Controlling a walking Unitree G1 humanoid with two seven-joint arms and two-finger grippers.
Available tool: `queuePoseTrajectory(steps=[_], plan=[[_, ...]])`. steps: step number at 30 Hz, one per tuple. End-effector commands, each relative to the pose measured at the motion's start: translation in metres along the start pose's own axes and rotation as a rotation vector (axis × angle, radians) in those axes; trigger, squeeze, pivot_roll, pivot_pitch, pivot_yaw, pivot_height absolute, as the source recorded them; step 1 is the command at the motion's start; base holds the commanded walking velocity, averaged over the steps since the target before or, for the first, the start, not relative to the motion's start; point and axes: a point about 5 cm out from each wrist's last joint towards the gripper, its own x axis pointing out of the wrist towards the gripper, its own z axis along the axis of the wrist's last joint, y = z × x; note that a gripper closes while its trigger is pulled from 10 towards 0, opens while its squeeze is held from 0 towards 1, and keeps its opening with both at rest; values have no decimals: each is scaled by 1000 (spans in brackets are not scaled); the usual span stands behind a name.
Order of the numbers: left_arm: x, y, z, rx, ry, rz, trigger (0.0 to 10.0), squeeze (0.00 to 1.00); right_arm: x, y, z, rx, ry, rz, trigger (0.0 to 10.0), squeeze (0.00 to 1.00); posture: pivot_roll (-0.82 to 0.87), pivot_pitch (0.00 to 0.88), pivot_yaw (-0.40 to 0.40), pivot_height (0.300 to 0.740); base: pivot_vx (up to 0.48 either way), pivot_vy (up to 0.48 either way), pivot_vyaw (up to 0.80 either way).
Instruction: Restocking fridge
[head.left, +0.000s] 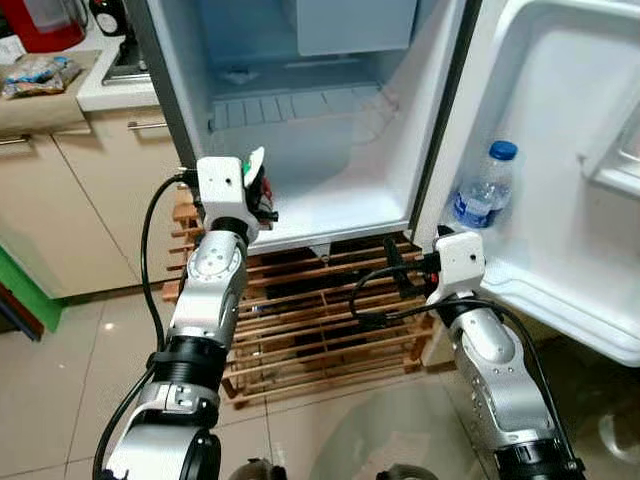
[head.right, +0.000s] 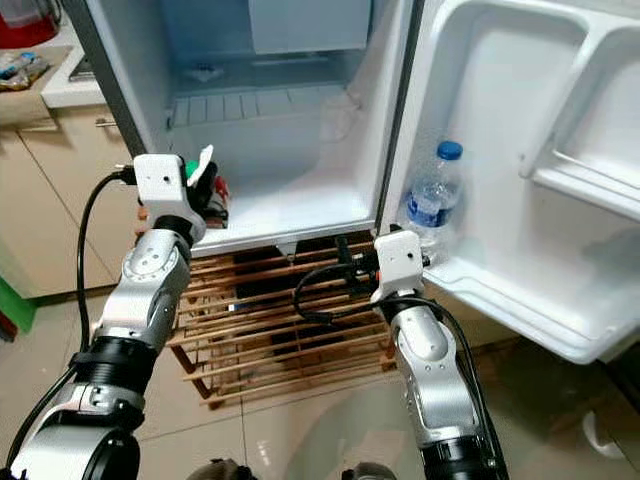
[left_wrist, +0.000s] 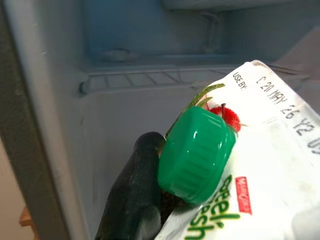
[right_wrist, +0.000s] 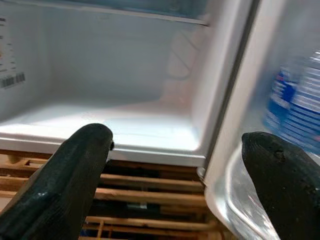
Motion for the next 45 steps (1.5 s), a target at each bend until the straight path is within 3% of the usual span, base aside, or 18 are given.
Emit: queuePoseTrajectory(steps=[1, 9, 19, 29, 33, 41, 45], plan=[[5, -1, 4, -9, -5, 11, 10000, 0, -1, 1, 4, 3, -6, 13, 10000, 0, -194, 21, 46, 716, 0, 0, 0], [11, -3, -1, -30, 15, 7, 10000, 0, 1, 7, 6, -28, -10, 60, 10000, 0, -189, 23, 41, 716, 0, 0, 256], [25, -13, 6, -41, -1, -37, 10000, 0, -1, 13, -1, -44, 33, 123, 10000, 0, -198, 16, 41, 716, 457, 0, 558], [23, -59, 0, -15, 38, -218, 10000, 0, -4, 15, -5, -43, 55, 138, 10000, 0, -206, 14, 42, 716, 429, 0, 0], [23, -67, 1, -22, 28, -258, 10000, 0, -5, 15, -5, -41, 58, 140, 10000, 0, -210, 23, 45, 716, 0, 0, 0], [22, -96, 5, -164, 103, -395, 10000, 0, -6, 18, -6, -36, 66, 143, 10000, 0, -206, 31, 49, 716, 0, 0, 0], [27, -105, 10, -234, 132, -394, 10000, 0, -7, 19, -6, -34, 66, 136, 10000, 0, -211, 38, 58, 716, 0, 0, 0]])
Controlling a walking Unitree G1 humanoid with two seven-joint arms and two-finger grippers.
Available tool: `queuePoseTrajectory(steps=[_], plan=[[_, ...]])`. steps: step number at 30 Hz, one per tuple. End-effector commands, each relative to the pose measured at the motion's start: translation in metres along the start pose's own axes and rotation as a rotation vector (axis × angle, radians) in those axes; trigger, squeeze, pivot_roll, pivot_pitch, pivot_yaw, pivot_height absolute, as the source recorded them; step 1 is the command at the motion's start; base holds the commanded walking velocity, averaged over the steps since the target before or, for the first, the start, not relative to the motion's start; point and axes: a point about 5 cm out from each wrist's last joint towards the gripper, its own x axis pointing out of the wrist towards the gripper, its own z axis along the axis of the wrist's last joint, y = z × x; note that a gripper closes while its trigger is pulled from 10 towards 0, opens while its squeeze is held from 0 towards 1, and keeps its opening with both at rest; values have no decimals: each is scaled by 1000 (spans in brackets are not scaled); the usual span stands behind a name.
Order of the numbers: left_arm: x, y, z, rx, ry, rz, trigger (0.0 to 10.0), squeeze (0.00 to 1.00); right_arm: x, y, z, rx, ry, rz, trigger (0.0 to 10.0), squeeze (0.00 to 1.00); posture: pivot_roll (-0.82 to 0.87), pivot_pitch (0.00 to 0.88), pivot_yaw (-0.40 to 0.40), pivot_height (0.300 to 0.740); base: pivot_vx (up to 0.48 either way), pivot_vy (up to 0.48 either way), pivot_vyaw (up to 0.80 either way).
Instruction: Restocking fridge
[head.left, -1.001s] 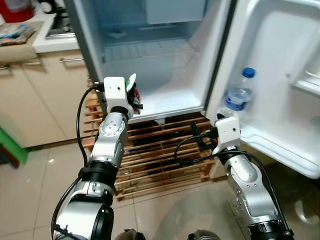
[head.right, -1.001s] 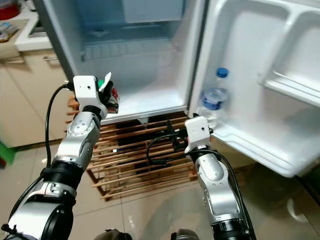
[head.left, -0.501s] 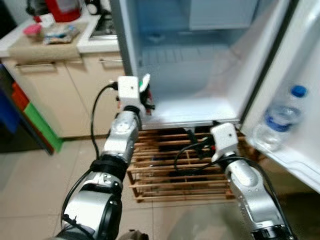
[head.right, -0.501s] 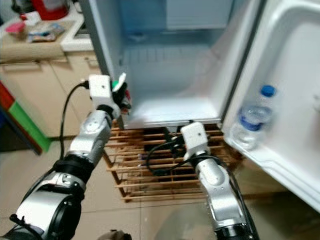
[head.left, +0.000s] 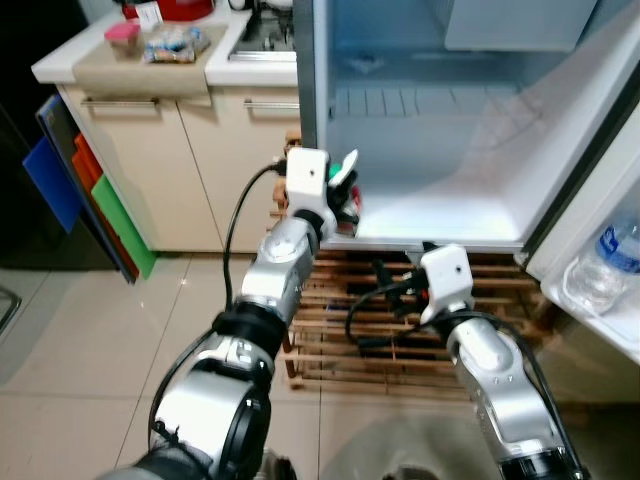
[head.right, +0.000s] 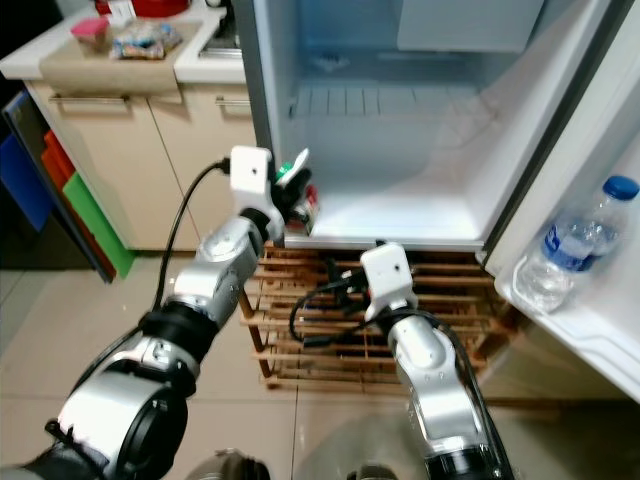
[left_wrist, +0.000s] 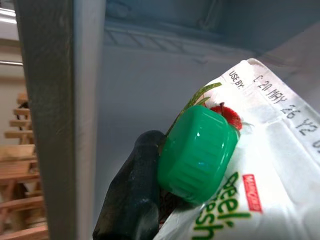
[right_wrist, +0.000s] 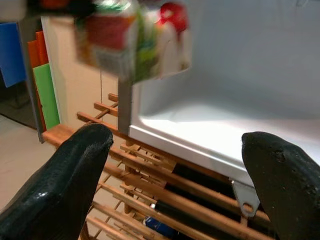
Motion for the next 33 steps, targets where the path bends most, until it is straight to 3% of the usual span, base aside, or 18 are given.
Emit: queuePoseTrajectory(steps=[1, 6, 12, 17, 22, 33], plan=[[6, -6, 9, -25, -7, 4, 10000, 0, -2, -4, 2, -9, -1, -21, 10000, 0, -213, 41, 60, 716, 0, 0, 0], [12, -1, 19, 29, -45, 94, 10000, 0, -11, -7, 3, -4, -6, -72, 10000, 0, -240, 62, 75, 716, 0, 0, 0], [16, 2, 33, 103, -89, 109, 10000, 0, -31, -17, 3, -5, -3, -175, 10000, 0, -281, 84, 104, 716, 0, 0, 0], [15, 5, 29, 125, -78, 100, 10000, 0, -46, -27, -5, 12, 33, -252, 10000, 0, -301, 91, 123, 716, 0, 0, -800], [15, 5, 25, 133, -61, 107, 10000, 0, -49, -23, -4, 13, 38, -250, 10000, 0, -311, 94, 127, 716, 0, 0, 0], [15, 7, 25, 96, -67, 144, 10000, 0, -51, -17, -5, 15, 54, -222, 10000, 0, -313, 97, 122, 716, 416, 0, 0]])
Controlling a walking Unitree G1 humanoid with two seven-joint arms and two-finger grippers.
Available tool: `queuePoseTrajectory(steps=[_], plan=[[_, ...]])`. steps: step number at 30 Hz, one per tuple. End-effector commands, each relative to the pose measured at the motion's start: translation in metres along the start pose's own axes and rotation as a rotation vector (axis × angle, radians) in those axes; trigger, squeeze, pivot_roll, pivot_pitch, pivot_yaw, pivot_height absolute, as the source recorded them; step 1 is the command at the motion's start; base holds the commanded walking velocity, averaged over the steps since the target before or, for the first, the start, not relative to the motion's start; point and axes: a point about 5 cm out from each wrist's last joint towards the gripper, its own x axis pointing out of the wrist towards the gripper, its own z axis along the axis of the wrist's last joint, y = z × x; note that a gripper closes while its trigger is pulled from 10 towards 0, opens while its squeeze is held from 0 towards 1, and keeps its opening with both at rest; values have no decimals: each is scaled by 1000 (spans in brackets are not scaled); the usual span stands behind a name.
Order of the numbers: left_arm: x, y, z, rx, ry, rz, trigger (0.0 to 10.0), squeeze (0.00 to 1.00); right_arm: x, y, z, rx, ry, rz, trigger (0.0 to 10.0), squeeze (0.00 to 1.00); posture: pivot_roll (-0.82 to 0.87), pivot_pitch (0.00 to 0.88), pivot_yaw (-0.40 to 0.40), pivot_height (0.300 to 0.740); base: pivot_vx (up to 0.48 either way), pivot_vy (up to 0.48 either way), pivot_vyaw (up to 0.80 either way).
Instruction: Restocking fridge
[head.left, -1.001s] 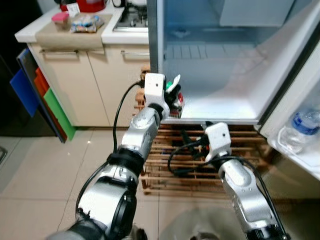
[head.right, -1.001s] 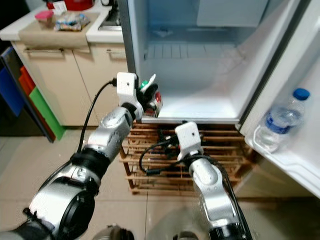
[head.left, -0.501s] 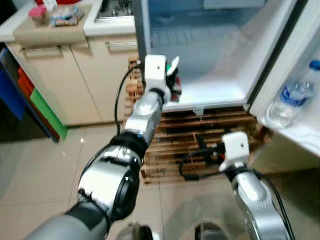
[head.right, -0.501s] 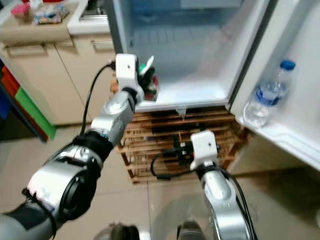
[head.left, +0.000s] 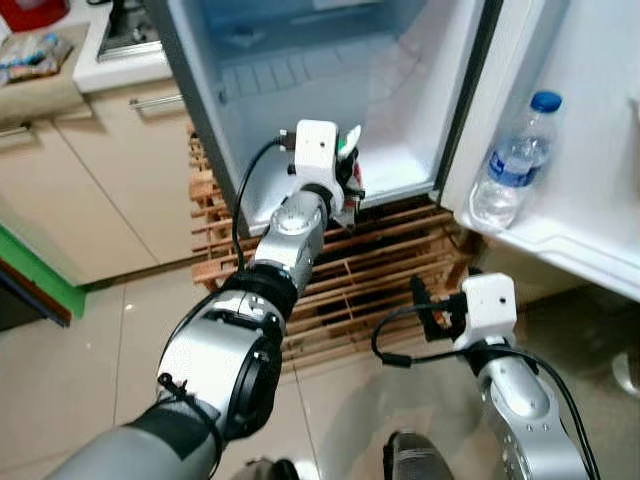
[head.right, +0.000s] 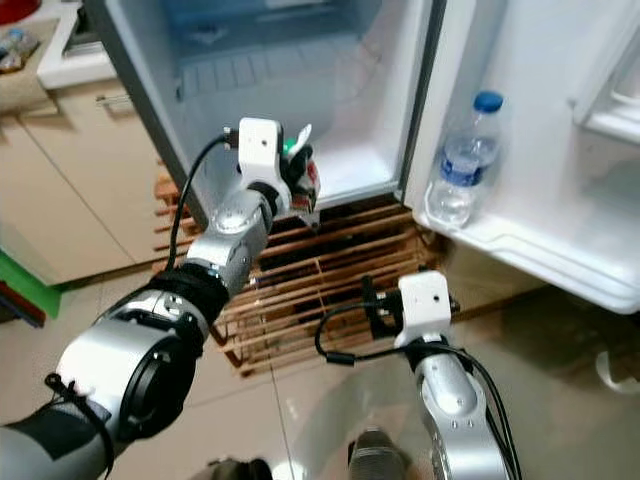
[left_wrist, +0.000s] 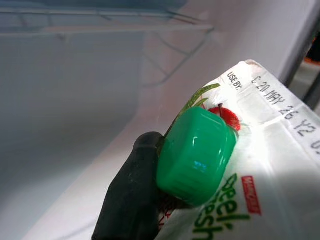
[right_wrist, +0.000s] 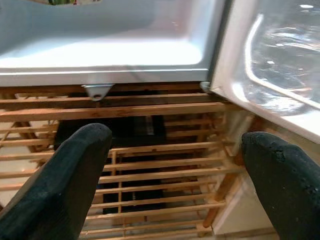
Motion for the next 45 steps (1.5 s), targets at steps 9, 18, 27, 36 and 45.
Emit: queuePoseTrajectory(steps=[9, 18, 27, 36, 45], plan=[[1, 5, 3, -27, -13, 33, 10000, 0, -2, 10, 3, 3, 10, 64, 10000, 0, -303, 109, 116, 716, 471, 0, 0], [-1, 8, 0, -33, -18, 47, 10000, 0, -5, 16, 2, 16, 23, 109, 10000, 0, -301, 122, 112, 716, 271, 0, 0], [-4, 9, -11, -14, 34, 79, 10000, 0, -6, 17, 2, 20, 33, 123, 10000, 0, -304, 128, 107, 716, 0, 0, 0], [-10, 22, -25, -32, 87, 208, 10000, 0, -8, 20, 4, 18, 35, 129, 10000, 0, -307, 148, 111, 716, 0, 0, 0], [-17, 32, -37, -2, 105, 337, 10000, 0, -16, 23, 9, -11, 43, 161, 10000, 0, -373, 200, 84, 716, 0, 0, 0]])
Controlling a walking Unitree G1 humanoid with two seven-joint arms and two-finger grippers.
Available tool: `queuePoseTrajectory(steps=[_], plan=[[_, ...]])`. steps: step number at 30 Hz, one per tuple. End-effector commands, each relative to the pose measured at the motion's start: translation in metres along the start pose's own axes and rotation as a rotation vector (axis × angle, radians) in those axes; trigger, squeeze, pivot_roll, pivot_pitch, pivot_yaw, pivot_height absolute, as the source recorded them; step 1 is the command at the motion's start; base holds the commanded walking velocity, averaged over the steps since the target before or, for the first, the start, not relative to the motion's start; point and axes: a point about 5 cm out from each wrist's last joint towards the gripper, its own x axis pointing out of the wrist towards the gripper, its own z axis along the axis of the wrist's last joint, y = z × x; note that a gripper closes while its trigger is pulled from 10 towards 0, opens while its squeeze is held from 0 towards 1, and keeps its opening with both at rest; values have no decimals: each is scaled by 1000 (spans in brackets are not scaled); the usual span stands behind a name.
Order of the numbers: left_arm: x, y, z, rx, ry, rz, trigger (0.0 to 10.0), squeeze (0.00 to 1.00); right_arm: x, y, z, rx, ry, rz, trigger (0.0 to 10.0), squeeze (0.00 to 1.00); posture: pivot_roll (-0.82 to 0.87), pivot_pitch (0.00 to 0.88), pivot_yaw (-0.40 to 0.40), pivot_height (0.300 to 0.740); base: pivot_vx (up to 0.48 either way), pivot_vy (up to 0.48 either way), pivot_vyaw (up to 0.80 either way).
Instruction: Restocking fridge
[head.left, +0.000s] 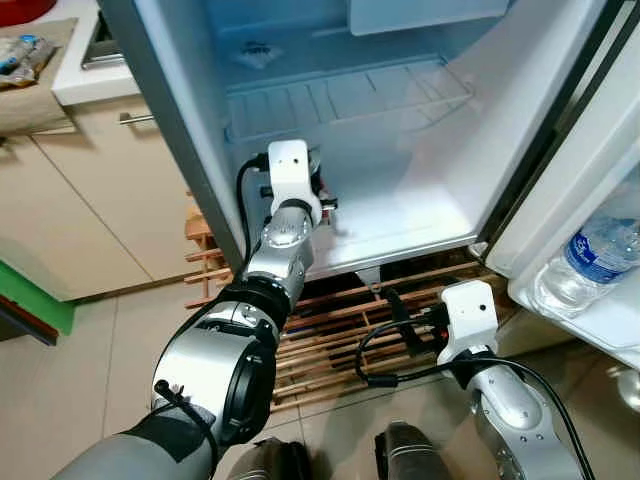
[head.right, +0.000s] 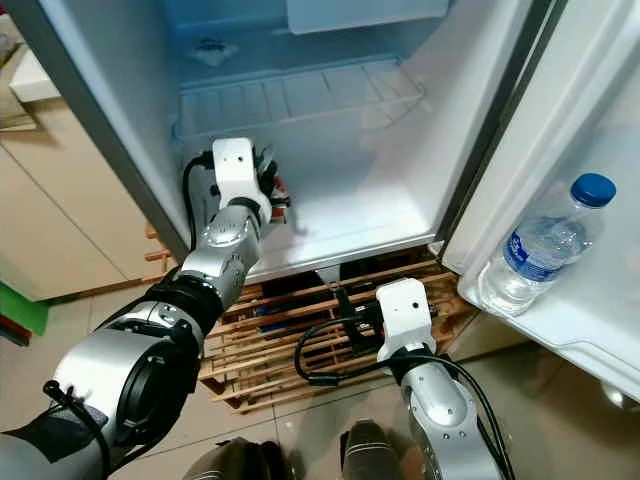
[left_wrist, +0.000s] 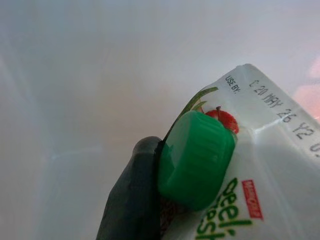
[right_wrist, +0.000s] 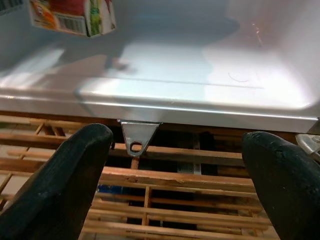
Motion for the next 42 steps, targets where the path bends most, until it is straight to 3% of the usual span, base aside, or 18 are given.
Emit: queuePoseTrajectory(steps=[1, 7, 14, 15, 23, 30, 38, 42], plan=[[-2, 10, -10, 8, 30, 60, 10000, 0, -4, 3, 3, -13, 5, 23, 10000, 0, -415, 209, 60, 716, 0, 0, 0], [-4, 20, -15, -20, 37, 179, 10000, 0, -21, -10, 3, -50, 42, 18, 10000, 0, -450, 204, 22, 716, 0, 0, 0], [-6, 27, -18, -20, 47, 262, 10000, 0, -16, -14, 5, -65, 48, 48, 10000, 0, -412, 190, -12, 716, 0, 0, 0], [-7, 28, -21, -16, 51, 270, 10000, 1000, -12, -14, 6, -69, 46, 62, 10000, 0, -402, 188, -13, 716, 0, 0, 0], [-2, 31, -6, 36, -10, 242, 10000, 1000, -4, -10, 8, -56, 36, 82, 10000, 0, -355, 174, 6, 716, 0, 0, 0], [0, 49, 9, 79, -66, 227, 10000, 1000, 2, -3, 6, -33, 25, 83, 10000, 0, -307, 157, 35, 716, 0, 0, 0], [-22, 53, 13, 91, -47, 127, 10000, 1000, 7, -1, 3, -28, 21, 90, 10000, 0, -260, 131, 42, 716, 0, 0, 0], [-37, 44, 27, 76, -14, 17, 10000, 1000, 15, -1, 2, -36, 14, 110, 10000, 0, -227, 111, 44, 716, 0, 0, 0]])
